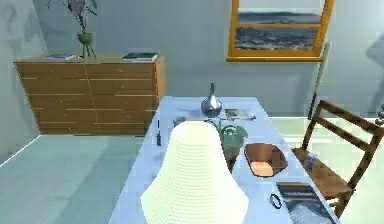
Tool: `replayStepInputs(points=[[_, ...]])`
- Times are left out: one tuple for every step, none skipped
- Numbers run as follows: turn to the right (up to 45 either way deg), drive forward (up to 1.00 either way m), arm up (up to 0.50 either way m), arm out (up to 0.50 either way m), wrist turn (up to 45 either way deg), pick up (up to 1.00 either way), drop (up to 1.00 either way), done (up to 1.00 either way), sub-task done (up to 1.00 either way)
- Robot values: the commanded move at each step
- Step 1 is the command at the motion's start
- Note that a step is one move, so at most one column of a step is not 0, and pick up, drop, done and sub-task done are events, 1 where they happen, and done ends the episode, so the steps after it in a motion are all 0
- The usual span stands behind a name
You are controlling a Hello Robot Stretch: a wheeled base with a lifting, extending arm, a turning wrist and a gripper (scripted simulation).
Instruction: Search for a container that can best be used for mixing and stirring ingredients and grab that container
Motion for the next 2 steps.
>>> replayStepInputs(points=[[-45.0, 0.00, 0.00, 0.00, 0.0, 0.00, 0.00, 0.00, 0.00], [-21.0, 0.00, 0.00, 0.00, 0.0, 0.00, 0.00, 0.00, 0.00]])
